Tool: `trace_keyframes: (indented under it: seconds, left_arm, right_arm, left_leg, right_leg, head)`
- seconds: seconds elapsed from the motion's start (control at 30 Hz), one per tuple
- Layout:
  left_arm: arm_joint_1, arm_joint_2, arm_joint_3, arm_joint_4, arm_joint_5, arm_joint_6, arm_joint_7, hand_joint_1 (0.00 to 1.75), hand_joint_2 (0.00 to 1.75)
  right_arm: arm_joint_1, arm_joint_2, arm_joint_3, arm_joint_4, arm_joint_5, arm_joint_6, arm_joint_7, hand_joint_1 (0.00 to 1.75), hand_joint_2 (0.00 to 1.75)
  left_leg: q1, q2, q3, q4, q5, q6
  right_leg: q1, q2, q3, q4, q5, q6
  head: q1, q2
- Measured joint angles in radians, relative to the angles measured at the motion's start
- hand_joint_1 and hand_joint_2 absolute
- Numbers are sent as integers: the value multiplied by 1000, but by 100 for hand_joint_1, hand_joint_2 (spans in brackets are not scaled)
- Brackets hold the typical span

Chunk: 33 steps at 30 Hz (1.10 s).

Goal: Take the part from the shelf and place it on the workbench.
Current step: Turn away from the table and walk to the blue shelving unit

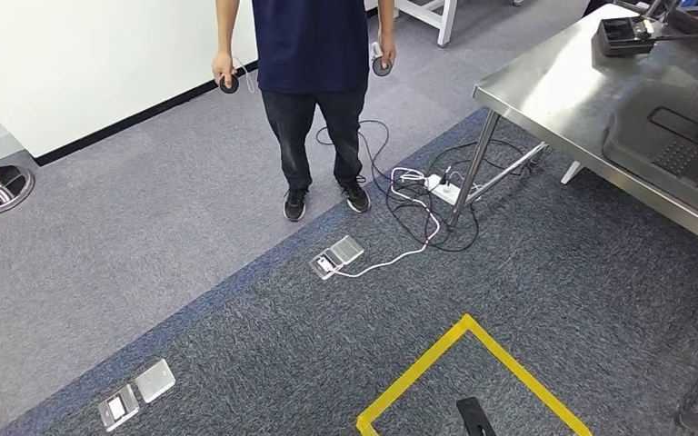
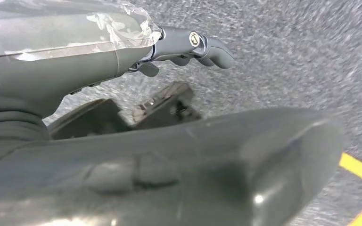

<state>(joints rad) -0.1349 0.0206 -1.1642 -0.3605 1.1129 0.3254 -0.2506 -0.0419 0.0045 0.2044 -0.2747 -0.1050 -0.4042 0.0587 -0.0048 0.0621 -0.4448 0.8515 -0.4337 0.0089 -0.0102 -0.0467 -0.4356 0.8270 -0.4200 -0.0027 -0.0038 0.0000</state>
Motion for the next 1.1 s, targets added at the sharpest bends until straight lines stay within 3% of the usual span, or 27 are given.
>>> trace_keyframes:
  seconds: [0.07, 0.13, 0.2, 0.27, 0.3, 0.33, 0.37, 0.4, 0.47, 0.5, 0.53, 0.6, 0.67, 0.77, 0.8, 0.83, 0.87, 0.9, 0.97, 1.0, 1.03, 1.1]
  left_arm:
    - [-3, 0, 0, 0, 0, 1, 2, 0, 0]
    - [1, 0, 0, 0, 2, 3, 3, 0, 0]
    - [1, 0, 0, 0, 5, 7, 3, 0, 0]
    - [0, 0, 0, 0, 8, 9, 4, 0, 0]
    - [0, 0, 0, 0, 8, 10, 6, 0, 0]
    - [1, 0, 0, 0, 9, 10, 9, 0, 0]
    - [2, 0, 0, 0, 9, 11, 11, 0, 0]
    - [2, 0, 0, 0, 9, 11, 13, 0, 0]
    - [0, 0, 0, 0, 9, 12, 15, 0, 0]
    - [-2, 0, 0, 0, 9, 12, 16, 0, 0]
    - [-2, 0, 0, 0, 9, 13, 17, 0, 0]
    - [-2, 1, 0, 0, 9, 15, 18, 0, 0]
    - [-1, 1, 0, 0, 10, 17, 19, 0, 0]
    - [-3, 2, 0, 0, 9, 18, 20, 0, 0]
    - [-3, 2, 0, 0, 9, 18, 20, 0, 0]
    - [-1, 2, 0, 0, 9, 18, 20, 0, 0]
    - [-1, 2, 0, 0, 9, 18, 20, 0, 0]
    - [-1, 2, 0, 0, 9, 18, 20, 0, 0]
    - [-6, 2, 0, 0, 8, 20, 20, 0, 0]
    - [-11, 2, 0, 0, 8, 20, 20, 0, 0]
    - [-14, 2, 0, 0, 8, 21, 20, 0, 0]
    - [-13, 2, 0, 0, 8, 21, 19, 0, 0]
  right_arm:
    - [-1, 0, 4, 0, 0, 0, 0, 0, 175]
    - [-3, 0, 9, 0, 0, 0, -1, 0, 175]
    - [-3, 0, 14, 0, -4, -1, -3, 0, 175]
    - [0, 0, 21, 0, -11, -5, -4, 0, 175]
    - [2, 0, 24, 0, -16, -7, -4, 0, 175]
    - [2, 0, 26, 0, -21, -9, -3, 0, 175]
    - [2, -1, 29, 0, -27, -10, -3, 0, 175]
    - [1, -1, 32, 0, -31, -11, -3, 0, 175]
    - [0, -2, 38, 0, -39, -13, -5, 0, 175]
    - [1, -2, 41, 0, -43, -15, -7, 0, 175]
    - [1, -3, 44, 0, -46, -17, -10, 0, 175]
    - [-1, -4, 48, 1, -50, -20, -16, 0, 175]
    - [-5, -5, 52, 1, -53, -22, -22, 0, 175]
    - [-5, -9, 56, 1, -54, -24, -25, 0, 175]
    - [-4, -10, 57, 1, -54, -24, -26, 0, 175]
    - [-4, -11, 59, 1, -55, -24, -26, 0, 175]
    - [-5, -11, 62, 1, -55, -24, -26, 0, 175]
    - [-6, -11, 64, 2, -55, -24, -26, 0, 175]
    - [-6, -11, 69, 2, -55, -24, -26, 0, 175]
    - [-5, -12, 71, 2, -55, -24, -26, 0, 175]
    - [-5, -12, 72, 2, -54, -24, -26, 0, 175]
    - [-7, -13, 76, 2, -54, -24, -25, 0, 175]
  left_leg:
    - [-2, -7, 3, -26, 11, 8]
    - [1, -22, 3, -34, 21, 17]
    - [4, -35, 3, -43, 32, 26]
    - [4, -50, 1, -44, 34, 30]
    - [4, -58, 2, -43, 33, 30]
    - [4, -67, 4, -43, 33, 30]
    - [5, -77, 7, -43, 31, 28]
    - [7, -86, 10, -42, 30, 26]
    - [7, -103, 11, -36, 23, 16]
    - [7, -111, 11, -33, 20, 11]
    - [6, -119, 9, -30, 17, 5]
    - [8, -131, 7, -28, 15, -5]
    - [9, -112, -14, 21, -18, -16]
    - [11, -79, -122, 249, -131, -27]
    - [13, -77, -153, 311, -151, -28]
    - [13, -76, -164, 333, -149, -28]
    - [13, -74, -153, 308, -128, -26]
    - [12, -66, -120, 241, -92, -22]
    - [7, -19, -33, 70, -27, -11]
    - [4, -1, -4, 10, -7, -6]
    - [0, 9, 9, -22, 2, -2]
    - [-1, -8, 8, -35, 14, 5]
  right_leg:
    - [2, -14, 1, 1, -3, 11]
    - [0, -4, -5, 20, -23, 22]
    - [-2, 26, -53, 129, -95, 28]
    - [-2, 40, -129, 297, -174, 29]
    - [-2, 41, -155, 350, -188, 29]
    - [-3, 42, -162, 361, -179, 29]
    - [-4, 45, -147, 324, -148, 28]
    - [-5, 54, -117, 255, -105, 27]
    - [-9, 98, -52, 96, -31, 26]
    - [-11, 114, -32, 48, -11, 23]
    - [-11, 122, -23, 23, -3, 20]
    - [-10, 105, -17, 11, 5, 6]
    - [-8, 87, -13, -2, 12, -8]
    - [-6, 56, -9, -12, 17, -17]
    - [-5, 47, -9, -13, 16, -17]
    - [-4, 38, -7, -13, 15, -17]
    - [-4, 31, -6, -13, 13, -17]
    - [-4, 24, -3, -13, 12, -16]
    - [-3, 11, 3, -11, 8, -10]
    - [-1, 5, 5, -10, 5, -5]
    - [0, -3, 6, -8, 2, 0]
    - [0, -17, 7, -8, -1, 11]
  head:
    - [2, 0]
    - [6, 0]
    - [10, 0]
    - [19, 0]
    - [23, 0]
    - [28, 0]
    - [33, 0]
    - [38, 0]
    - [47, 0]
    - [49, 0]
    - [47, 0]
    - [39, 0]
    - [30, 0]
    - [14, 0]
    - [11, 0]
    - [10, 0]
    - [8, 0]
    - [5, 0]
    - [-1, 0]
    - [-3, 0]
    - [-2, 0]
    - [2, 0]
